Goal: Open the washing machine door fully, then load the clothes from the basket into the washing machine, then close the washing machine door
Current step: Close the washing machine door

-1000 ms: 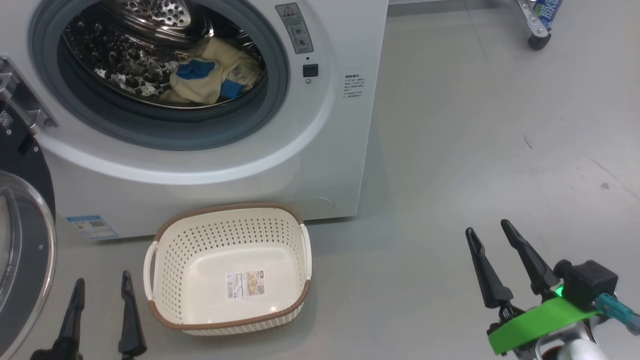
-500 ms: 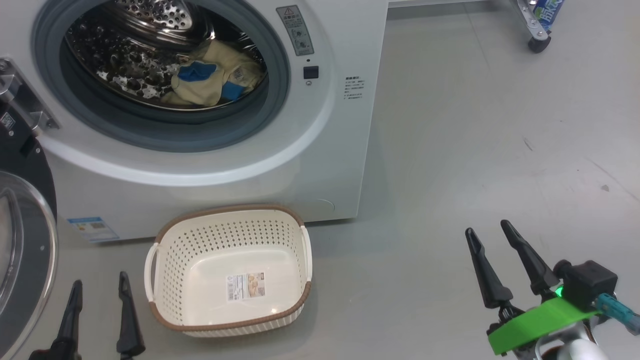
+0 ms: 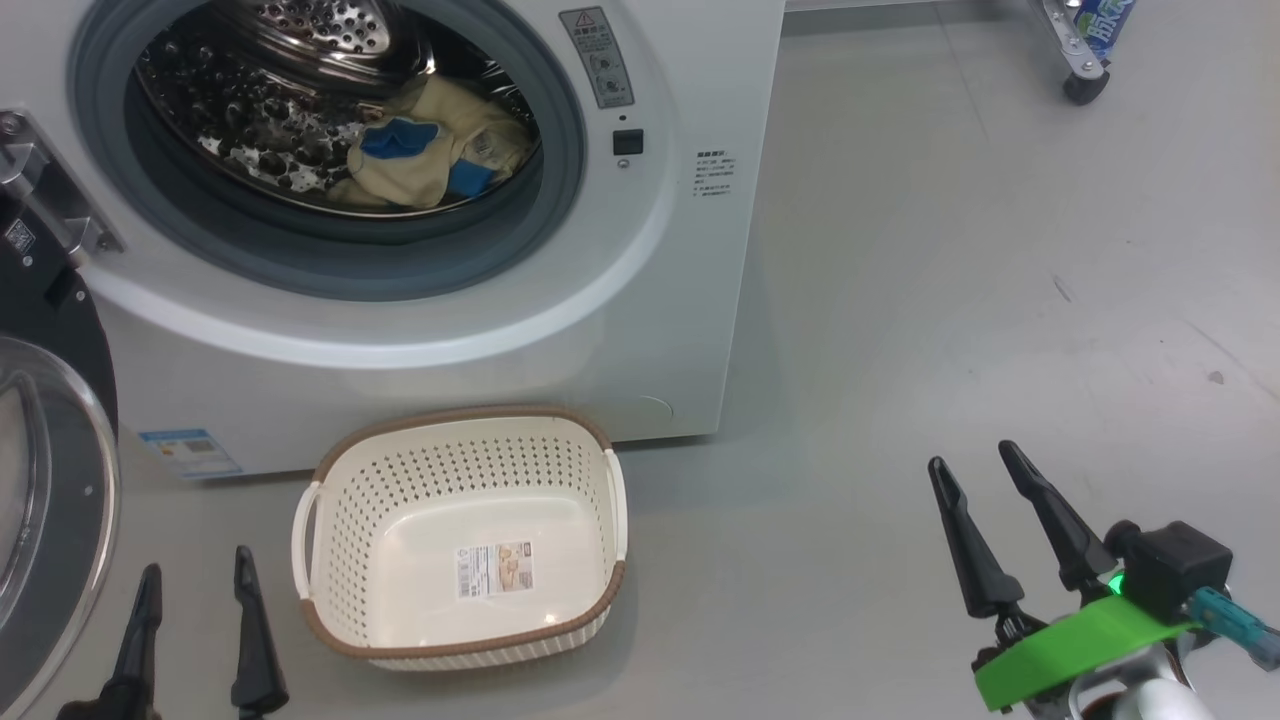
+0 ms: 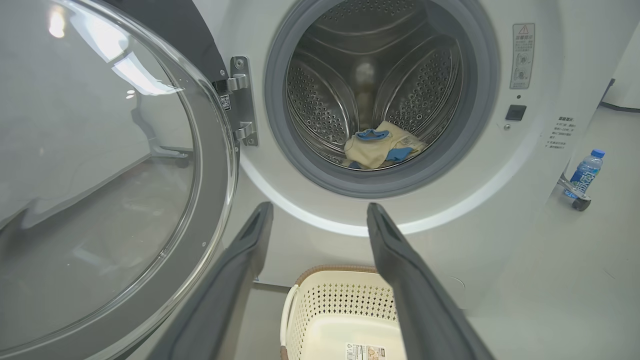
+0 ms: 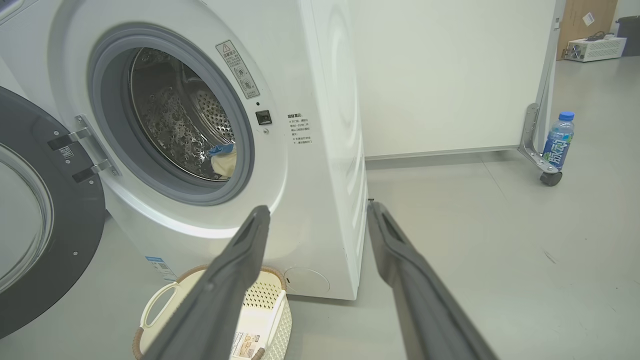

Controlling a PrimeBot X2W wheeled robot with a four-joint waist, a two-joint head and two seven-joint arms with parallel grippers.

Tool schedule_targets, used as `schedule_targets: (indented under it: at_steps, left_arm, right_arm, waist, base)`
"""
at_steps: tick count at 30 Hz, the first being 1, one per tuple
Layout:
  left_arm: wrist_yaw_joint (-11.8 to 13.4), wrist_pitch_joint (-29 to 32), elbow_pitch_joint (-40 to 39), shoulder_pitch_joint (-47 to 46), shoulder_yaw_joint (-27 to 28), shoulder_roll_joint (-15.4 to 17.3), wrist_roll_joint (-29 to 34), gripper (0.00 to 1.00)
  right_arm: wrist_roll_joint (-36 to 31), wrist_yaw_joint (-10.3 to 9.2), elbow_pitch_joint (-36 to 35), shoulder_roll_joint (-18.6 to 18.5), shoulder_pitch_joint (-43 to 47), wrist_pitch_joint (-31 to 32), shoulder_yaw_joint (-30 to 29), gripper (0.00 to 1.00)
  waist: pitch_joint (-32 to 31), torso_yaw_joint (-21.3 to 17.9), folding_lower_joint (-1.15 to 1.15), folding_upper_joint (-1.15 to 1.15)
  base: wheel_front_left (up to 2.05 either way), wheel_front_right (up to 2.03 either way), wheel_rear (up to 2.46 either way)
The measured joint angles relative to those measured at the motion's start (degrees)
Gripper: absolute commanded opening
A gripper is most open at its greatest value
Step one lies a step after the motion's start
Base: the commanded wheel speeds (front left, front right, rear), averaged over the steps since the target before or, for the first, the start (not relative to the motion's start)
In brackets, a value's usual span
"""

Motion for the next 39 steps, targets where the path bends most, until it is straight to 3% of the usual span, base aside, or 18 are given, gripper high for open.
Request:
schedule_targets:
  at_steps: [10,28,39]
  left_arm:
    - [0.01,0.0,0.09,0.0,0.31,-0.51,0.52,1.0]
    - [0.03,0.0,0.16,-0.26,1.49,-1.57,1.93,1.0]
    - [-0.08,0.0,0.65,-0.58,1.93,-2.52,1.94,1.0]
  right_arm:
    - [0.0,0.0,0.0,-0.03,-0.01,0.0,0.04,1.0]
    - [0.0,0.0,-0.09,-0.05,-0.44,0.0,-0.19,1.0]
    - [0.0,0.0,-0.22,-0.02,-0.44,0.0,-0.24,1.0]
  waist:
    - [0.26,0.03,0.0,0.0]
    - [1.13,0.47,0.0,0.0]
    - [1.32,0.89,0.0,0.0]
  base:
    - [-0.48,0.48,0.0]
    - [-1.8,1.8,0.0]
    - [-0.59,0.59,0.0]
